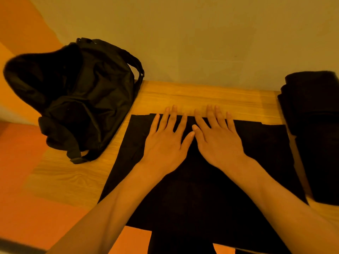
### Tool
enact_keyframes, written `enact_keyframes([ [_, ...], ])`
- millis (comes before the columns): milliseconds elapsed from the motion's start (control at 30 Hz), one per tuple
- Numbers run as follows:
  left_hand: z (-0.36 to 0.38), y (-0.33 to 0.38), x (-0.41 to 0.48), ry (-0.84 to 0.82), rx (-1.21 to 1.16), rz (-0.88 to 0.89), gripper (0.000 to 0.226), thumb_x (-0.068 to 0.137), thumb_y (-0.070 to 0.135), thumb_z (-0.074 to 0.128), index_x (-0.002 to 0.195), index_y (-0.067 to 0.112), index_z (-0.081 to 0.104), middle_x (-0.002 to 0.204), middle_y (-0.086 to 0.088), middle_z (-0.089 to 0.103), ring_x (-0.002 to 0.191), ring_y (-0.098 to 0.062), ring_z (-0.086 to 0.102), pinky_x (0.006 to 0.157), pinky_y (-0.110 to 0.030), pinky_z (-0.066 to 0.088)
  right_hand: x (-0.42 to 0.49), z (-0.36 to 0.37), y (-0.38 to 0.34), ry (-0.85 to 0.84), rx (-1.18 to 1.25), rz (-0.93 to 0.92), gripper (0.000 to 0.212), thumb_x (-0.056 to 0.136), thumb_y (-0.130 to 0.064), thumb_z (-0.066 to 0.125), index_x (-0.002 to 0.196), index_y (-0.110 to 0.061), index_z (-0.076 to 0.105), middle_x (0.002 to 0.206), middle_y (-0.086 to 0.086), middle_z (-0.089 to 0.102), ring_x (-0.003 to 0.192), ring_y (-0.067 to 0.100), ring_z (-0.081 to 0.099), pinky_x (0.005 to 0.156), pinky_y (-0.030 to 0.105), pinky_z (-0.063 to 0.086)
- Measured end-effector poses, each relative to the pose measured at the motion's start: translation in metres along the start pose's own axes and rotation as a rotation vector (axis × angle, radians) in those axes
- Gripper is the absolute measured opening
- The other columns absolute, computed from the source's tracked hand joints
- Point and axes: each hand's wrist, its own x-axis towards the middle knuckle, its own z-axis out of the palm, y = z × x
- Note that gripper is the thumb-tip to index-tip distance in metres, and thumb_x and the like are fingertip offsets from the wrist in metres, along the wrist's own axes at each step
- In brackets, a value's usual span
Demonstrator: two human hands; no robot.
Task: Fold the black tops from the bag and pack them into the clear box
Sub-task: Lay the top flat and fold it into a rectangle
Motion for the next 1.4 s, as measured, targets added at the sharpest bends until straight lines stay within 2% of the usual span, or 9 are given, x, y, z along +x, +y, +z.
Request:
enact_keyframes([
  [133, 0.010, -0.008, 0.001, -0.031, 0.028, -0.057, 0.075, 0.097, 0.068, -0.002, 0.162, 0.031, -0.002, 0.170, -0.008, -0.009, 0.156, -0.024, -0.014, 0.127, -0.048, -0.002, 0.003, 0.014, 0.004, 0.000, -0.108, 0.015, 0.062, 0.101, -0.055, 0.000, 0.158, -0.035, -0.013, 0.168, 0.006, -0.014, 0.153, 0.026, -0.018, 0.124, 0.052, -0.008],
  [300, 0.003, -0.008, 0.005, -0.057, 0.018, -0.082, 0.078, 0.094, 0.072, -0.002, 0.162, 0.034, -0.004, 0.169, -0.008, -0.014, 0.155, -0.026, -0.017, 0.127, -0.047, -0.006, 0.001, -0.006, 0.015, -0.018, -0.037, 0.016, 0.060, 0.105, -0.053, 0.010, 0.159, -0.035, -0.007, 0.168, 0.009, -0.013, 0.153, 0.025, -0.019, 0.122, 0.045, -0.014],
  [467, -0.001, -0.021, 0.008, -0.117, 0.045, -0.182, 0.081, 0.093, 0.077, 0.000, 0.160, 0.035, -0.011, 0.168, -0.006, -0.018, 0.154, -0.026, -0.020, 0.126, -0.047, -0.008, -0.031, -0.012, 0.059, 0.000, 0.022, 0.276, 0.071, 0.096, -0.060, -0.006, 0.161, -0.032, -0.001, 0.168, 0.014, -0.005, 0.155, 0.027, -0.012, 0.125, 0.047, -0.005],
  [667, -0.014, -0.007, 0.014, -0.160, 0.055, -0.212, 0.078, 0.096, 0.073, 0.007, 0.161, 0.032, -0.011, 0.168, -0.010, -0.018, 0.154, -0.033, -0.019, 0.126, -0.050, -0.007, -0.037, -0.013, 0.061, 0.007, -0.012, 0.271, 0.068, 0.099, -0.060, -0.001, 0.159, -0.029, -0.011, 0.167, 0.016, -0.011, 0.153, 0.029, -0.017, 0.125, 0.046, -0.007],
  [833, -0.025, 0.061, 0.032, -0.047, -0.113, 0.227, 0.058, 0.109, 0.047, 0.022, 0.162, 0.031, 0.004, 0.170, -0.001, -0.008, 0.156, -0.023, -0.014, 0.127, -0.047, -0.002, -0.120, -0.015, 0.052, 0.101, 0.005, 0.220, 0.067, 0.102, -0.051, 0.001, 0.161, -0.021, 0.009, 0.167, 0.018, 0.005, 0.154, 0.029, 0.000, 0.123, 0.042, 0.004],
  [900, -0.022, 0.092, 0.044, -0.128, -0.109, 0.510, 0.056, 0.110, 0.045, 0.023, 0.161, 0.032, 0.004, 0.169, 0.002, -0.010, 0.155, -0.018, -0.016, 0.127, -0.040, -0.007, -0.157, -0.002, 0.058, 0.112, -0.002, 0.240, 0.068, 0.101, -0.051, 0.016, 0.156, -0.013, 0.034, 0.161, 0.021, 0.028, 0.150, 0.033, 0.024, 0.123, 0.043, 0.021],
  [1000, -0.012, 0.127, 0.061, -0.224, 0.018, 0.753, 0.062, 0.107, 0.055, 0.022, 0.162, 0.032, 0.004, 0.169, 0.003, -0.011, 0.155, -0.016, -0.017, 0.124, -0.036, -0.011, -0.187, 0.012, 0.068, 0.075, -0.037, 0.257, 0.068, 0.103, -0.051, 0.020, 0.149, -0.009, 0.045, 0.154, 0.021, 0.041, 0.143, 0.033, 0.039, 0.112, 0.044, 0.026],
  [1200, 0.002, 0.147, 0.068, -0.218, 0.079, 0.683, 0.076, 0.099, 0.071, 0.020, 0.162, 0.033, -0.001, 0.169, 0.006, -0.011, 0.155, -0.014, -0.013, 0.127, -0.042, -0.005, -0.209, 0.014, 0.069, 0.031, -0.037, 0.241, 0.072, 0.104, -0.060, 0.010, 0.154, -0.015, 0.037, 0.160, 0.019, 0.032, 0.148, 0.032, 0.032, 0.111, 0.048, 0.025],
  [1400, -0.008, 0.148, 0.060, -0.199, 0.025, 0.589, 0.071, 0.101, 0.068, 0.016, 0.162, 0.034, 0.001, 0.170, 0.003, -0.006, 0.156, -0.016, -0.013, 0.127, -0.042, -0.005, -0.240, 0.012, 0.066, 0.038, -0.093, 0.187, 0.068, 0.103, -0.063, 0.012, 0.147, -0.022, 0.044, 0.150, 0.025, 0.046, 0.141, 0.040, 0.038, 0.107, 0.051, 0.029],
])
